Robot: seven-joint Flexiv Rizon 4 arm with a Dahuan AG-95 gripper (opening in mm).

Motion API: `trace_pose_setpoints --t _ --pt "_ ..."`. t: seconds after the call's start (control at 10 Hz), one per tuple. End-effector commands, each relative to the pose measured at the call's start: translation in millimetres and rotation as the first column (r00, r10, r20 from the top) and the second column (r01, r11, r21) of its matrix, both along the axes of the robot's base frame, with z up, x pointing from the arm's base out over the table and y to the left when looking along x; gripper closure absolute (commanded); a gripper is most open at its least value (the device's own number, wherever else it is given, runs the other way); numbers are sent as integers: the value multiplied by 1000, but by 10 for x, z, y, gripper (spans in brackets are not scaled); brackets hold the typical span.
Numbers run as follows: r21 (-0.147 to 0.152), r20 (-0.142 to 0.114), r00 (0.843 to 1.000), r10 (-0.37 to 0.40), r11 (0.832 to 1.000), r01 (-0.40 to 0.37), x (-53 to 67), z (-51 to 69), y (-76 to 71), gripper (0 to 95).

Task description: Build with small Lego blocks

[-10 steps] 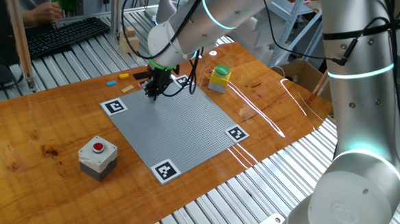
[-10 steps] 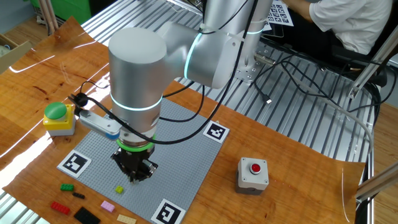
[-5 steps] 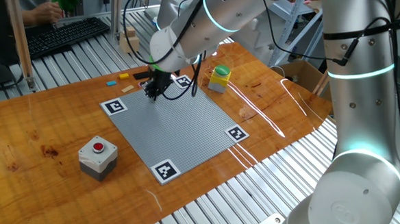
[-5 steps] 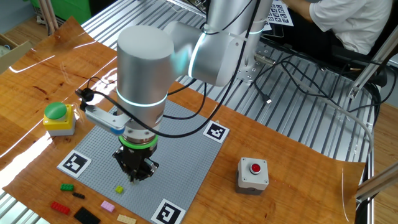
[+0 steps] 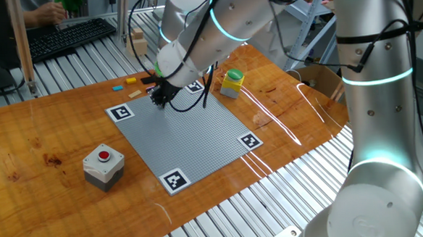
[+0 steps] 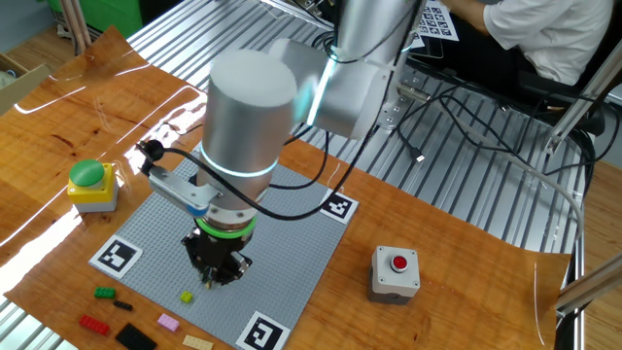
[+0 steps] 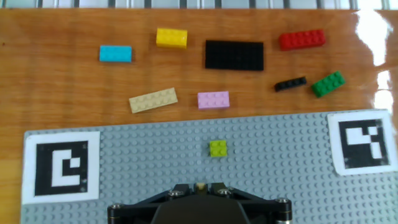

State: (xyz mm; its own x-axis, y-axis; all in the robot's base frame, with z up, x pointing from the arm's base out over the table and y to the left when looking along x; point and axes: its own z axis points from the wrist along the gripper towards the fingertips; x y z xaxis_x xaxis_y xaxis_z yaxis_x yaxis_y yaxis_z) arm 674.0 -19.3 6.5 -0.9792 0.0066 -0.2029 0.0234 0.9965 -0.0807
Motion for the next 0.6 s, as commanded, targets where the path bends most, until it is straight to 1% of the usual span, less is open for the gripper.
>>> trace_pose_setpoints --t 0.1,0.2,0.3,0.4,0.5,0.6 --pt "20 -4 1000 -9 1000 9 14 -115 10 190" --pt "25 -5 1000 -15 1000 15 14 -117 10 190" --pt "57 -24 1000 -20 998 21 14 -117 10 190" --pt "77 -30 999 -20 997 22 14 -116 10 190" --pt "76 -50 999 -17 997 21 13 -70 9 190" --pt "77 -83 996 -10 997 16 9 42 4 380"
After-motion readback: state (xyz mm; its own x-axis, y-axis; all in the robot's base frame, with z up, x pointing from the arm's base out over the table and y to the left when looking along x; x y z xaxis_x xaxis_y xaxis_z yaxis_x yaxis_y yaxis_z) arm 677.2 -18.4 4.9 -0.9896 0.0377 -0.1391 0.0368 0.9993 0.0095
